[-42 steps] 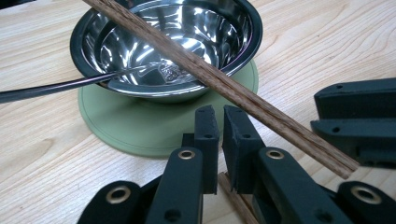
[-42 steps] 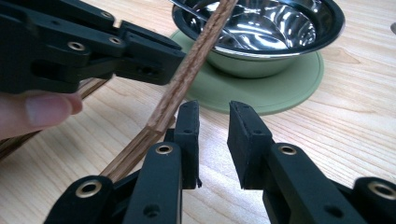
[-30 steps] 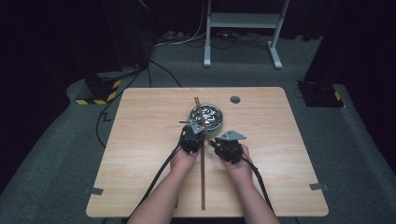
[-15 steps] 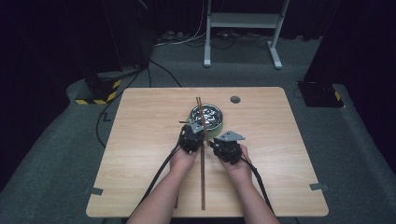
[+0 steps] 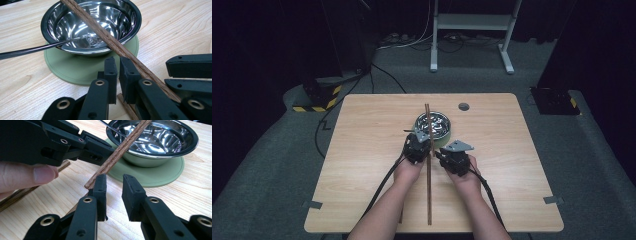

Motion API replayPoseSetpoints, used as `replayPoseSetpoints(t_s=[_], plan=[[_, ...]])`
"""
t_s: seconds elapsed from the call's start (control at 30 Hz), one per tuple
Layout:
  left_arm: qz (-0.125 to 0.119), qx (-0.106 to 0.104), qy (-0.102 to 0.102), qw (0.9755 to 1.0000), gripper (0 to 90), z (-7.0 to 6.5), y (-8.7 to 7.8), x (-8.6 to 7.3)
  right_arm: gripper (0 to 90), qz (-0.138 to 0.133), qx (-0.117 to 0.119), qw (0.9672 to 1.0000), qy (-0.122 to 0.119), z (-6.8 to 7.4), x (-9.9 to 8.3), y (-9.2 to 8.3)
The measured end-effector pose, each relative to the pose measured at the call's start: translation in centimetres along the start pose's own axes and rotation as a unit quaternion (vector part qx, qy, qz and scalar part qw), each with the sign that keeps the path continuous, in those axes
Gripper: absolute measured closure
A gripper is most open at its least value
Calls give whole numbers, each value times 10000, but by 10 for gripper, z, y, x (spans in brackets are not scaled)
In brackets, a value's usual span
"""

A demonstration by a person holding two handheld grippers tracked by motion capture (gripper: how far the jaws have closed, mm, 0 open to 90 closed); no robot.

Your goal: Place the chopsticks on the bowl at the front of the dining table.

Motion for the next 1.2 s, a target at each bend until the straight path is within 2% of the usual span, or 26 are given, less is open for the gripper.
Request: replayPoseSetpoints(t_s=[0.43,1.2], plan=[[73,-16,23,10000,836,1,2,-1,732,1,51,10000,-11,1,0,0],[61,-22,-15,10000,836,1,3,-1,731,-7,38,10000,-22,1,0,-1]])
Point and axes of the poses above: each handheld gripper's, and its own axes: y roughly forward along the jaws, x roughly out of its top, z roughly to its left, the point moved 3 cm from there along y, roughly forward along the jaws
